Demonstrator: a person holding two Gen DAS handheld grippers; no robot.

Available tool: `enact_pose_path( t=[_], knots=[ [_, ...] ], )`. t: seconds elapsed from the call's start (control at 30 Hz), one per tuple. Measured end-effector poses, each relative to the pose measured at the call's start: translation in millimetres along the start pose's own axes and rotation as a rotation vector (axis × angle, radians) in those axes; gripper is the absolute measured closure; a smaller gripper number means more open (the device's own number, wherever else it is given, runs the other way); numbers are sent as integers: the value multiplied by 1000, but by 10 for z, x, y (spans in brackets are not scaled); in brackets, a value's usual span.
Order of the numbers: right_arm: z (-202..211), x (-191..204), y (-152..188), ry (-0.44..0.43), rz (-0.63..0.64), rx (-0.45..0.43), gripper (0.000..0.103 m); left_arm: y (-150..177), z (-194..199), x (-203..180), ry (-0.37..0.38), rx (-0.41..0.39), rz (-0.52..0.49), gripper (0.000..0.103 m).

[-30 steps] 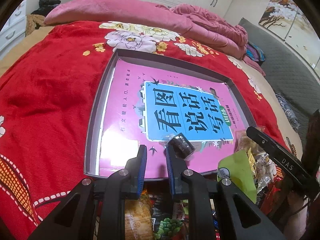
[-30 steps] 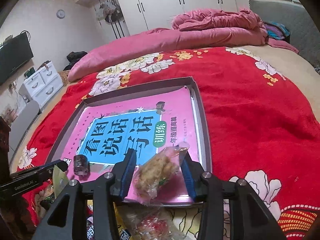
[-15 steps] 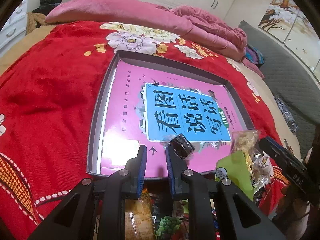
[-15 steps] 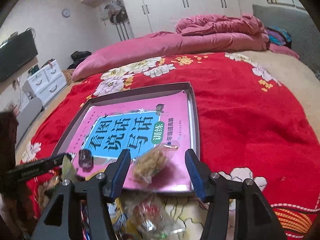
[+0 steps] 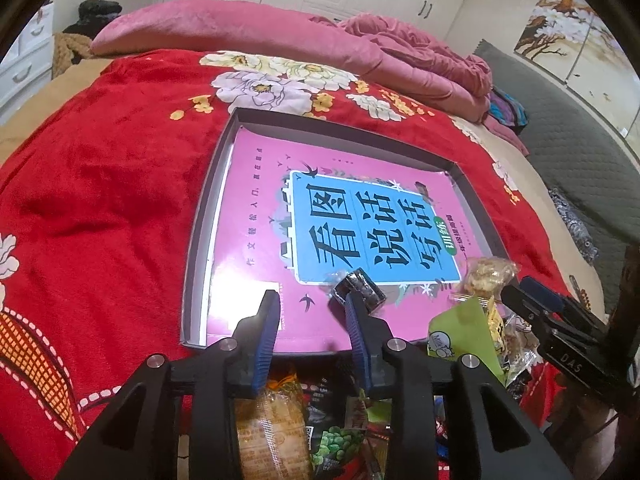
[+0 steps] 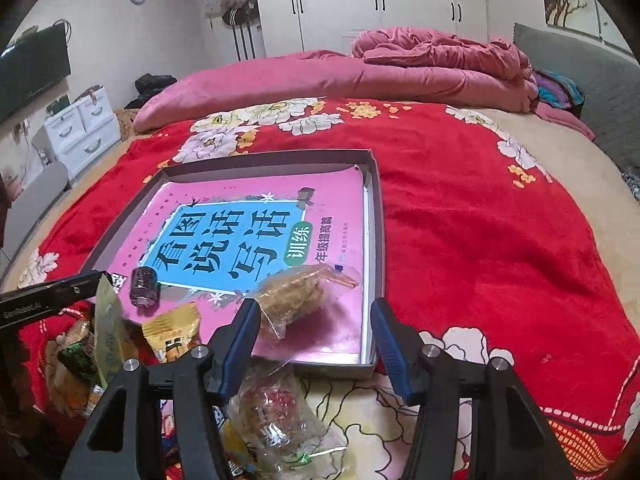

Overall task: Organize snacks
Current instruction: 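Withdraw both open tools from the tray back toward the snack pile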

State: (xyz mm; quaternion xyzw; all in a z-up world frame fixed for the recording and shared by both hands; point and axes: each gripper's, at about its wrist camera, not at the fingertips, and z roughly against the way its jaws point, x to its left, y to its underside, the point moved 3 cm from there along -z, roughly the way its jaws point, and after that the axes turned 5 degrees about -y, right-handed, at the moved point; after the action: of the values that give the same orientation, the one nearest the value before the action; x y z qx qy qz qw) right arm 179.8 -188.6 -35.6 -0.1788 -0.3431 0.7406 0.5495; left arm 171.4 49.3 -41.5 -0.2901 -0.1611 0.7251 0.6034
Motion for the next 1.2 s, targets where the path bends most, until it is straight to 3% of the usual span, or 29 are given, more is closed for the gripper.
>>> enact_pose_path(
  t=[0.27, 0.6, 0.8, 1.2],
  knots=[
    [-61, -42, -28, 31, -8, -5, 43, 6, 9, -1, 2, -2, 0, 60],
    [55, -134, -77, -18, -82, -62, 43, -17, 58, 6, 5, -19, 6, 42],
    [186, -118, -118, -47, -94, -116, 34, -25, 101, 14, -7, -35, -2, 34],
    [304, -111, -133, -50, -99, -155, 30, -43, 176, 142, -26, -56, 24, 27]
  ],
)
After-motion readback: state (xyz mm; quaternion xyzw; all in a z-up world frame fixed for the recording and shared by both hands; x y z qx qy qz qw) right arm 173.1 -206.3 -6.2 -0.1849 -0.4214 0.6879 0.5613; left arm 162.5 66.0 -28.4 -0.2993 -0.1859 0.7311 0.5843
